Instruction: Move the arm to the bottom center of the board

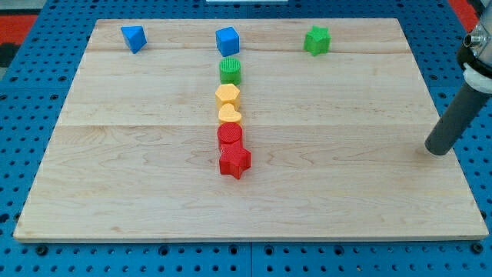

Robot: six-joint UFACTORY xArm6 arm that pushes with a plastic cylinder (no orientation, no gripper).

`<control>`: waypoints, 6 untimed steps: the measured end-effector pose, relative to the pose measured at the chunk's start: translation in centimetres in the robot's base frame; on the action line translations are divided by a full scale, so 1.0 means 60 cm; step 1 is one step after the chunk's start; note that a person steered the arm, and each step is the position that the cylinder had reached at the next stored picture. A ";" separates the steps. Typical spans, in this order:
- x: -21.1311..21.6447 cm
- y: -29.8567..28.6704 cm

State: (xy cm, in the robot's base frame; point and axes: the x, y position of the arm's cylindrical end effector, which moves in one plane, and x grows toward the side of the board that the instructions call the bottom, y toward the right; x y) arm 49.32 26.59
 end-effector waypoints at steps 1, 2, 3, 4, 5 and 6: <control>-0.008 0.000; -0.018 -0.002; -0.018 -0.039; 0.012 -0.054; 0.098 -0.077; 0.141 -0.157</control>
